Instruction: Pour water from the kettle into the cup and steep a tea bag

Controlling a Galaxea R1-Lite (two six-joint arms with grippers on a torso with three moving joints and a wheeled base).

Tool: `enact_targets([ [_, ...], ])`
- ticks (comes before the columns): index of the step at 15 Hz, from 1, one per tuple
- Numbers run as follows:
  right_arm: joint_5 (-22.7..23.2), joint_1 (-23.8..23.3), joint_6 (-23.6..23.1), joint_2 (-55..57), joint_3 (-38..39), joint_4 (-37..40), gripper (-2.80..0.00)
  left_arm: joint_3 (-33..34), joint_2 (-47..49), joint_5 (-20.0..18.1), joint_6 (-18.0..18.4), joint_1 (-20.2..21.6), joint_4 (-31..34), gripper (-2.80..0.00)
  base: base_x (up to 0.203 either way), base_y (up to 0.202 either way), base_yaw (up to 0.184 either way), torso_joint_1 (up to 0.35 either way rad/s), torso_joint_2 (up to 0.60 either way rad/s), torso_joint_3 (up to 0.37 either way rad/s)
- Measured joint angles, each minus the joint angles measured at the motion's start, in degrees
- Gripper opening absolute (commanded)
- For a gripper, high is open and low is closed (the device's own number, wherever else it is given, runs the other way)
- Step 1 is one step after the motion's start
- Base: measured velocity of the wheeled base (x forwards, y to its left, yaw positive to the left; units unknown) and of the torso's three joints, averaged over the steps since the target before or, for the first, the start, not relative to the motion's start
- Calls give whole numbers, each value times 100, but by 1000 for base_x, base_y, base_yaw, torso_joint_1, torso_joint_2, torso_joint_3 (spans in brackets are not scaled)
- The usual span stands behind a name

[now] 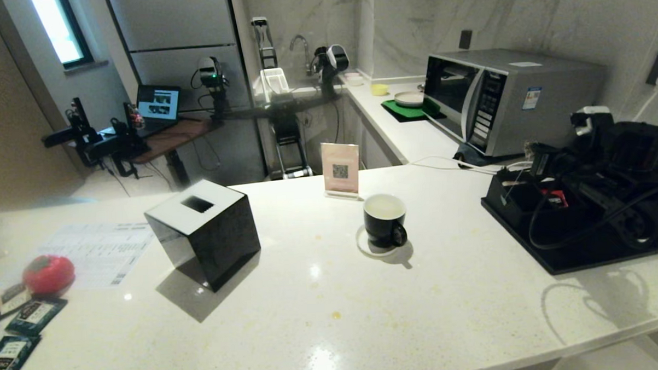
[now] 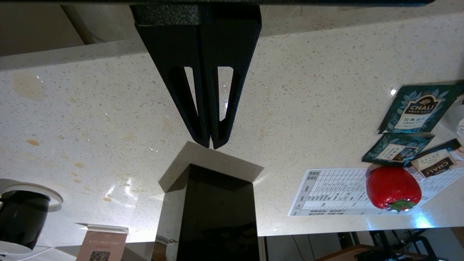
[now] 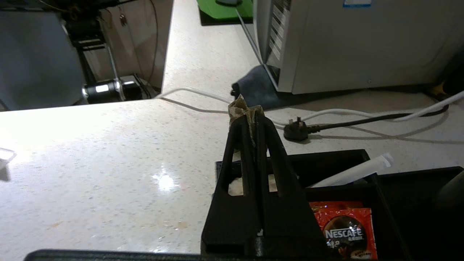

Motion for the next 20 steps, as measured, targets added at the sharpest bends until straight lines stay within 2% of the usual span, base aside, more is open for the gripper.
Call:
enact_targets([
  [5,-2,235,22,-453,389,-282,-280,0,0,0,2,0,-2,-280,0,0,0,0,0,0],
  [12,-11,509,15,-913,471,-292,-280,0,0,0,0,0,0,-280,0,0,0,0,0,0],
  [20,-5,1056,20,-1126,460,-525,-280,0,0,2,4,0,-2,-280,0,0,0,0,0,0],
])
